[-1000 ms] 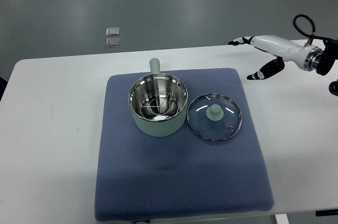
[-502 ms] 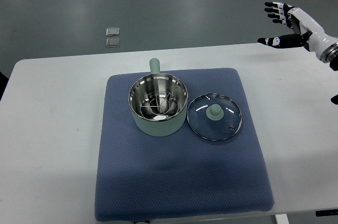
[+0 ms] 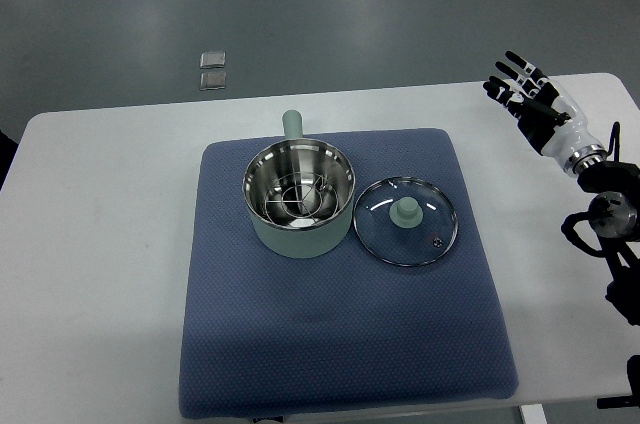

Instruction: Open lid and place right of pot

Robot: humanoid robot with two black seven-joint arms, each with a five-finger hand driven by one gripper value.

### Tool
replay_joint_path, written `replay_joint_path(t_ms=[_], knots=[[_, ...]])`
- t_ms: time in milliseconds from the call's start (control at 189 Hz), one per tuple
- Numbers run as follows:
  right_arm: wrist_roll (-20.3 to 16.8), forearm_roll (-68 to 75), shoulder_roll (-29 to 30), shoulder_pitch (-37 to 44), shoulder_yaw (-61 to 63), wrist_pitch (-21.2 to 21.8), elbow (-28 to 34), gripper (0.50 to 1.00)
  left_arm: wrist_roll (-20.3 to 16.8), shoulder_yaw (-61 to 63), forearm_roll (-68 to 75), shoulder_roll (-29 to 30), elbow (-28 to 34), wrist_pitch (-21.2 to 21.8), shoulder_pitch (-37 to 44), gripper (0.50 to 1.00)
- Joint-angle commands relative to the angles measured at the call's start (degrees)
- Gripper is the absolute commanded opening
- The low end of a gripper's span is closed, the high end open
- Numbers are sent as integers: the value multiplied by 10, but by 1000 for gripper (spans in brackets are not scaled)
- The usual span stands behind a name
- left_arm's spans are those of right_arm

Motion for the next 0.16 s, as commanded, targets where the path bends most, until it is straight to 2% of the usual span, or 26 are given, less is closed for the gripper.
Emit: replay_joint_path(t_ms=[0,153], knots=[[10,12,16,-12,15,-1,-1,930,1,0,0,0,0,0,0,1000],[20,13,29,-19,16,-2,-3,930,0,0,0,0,0,0,0,1000]])
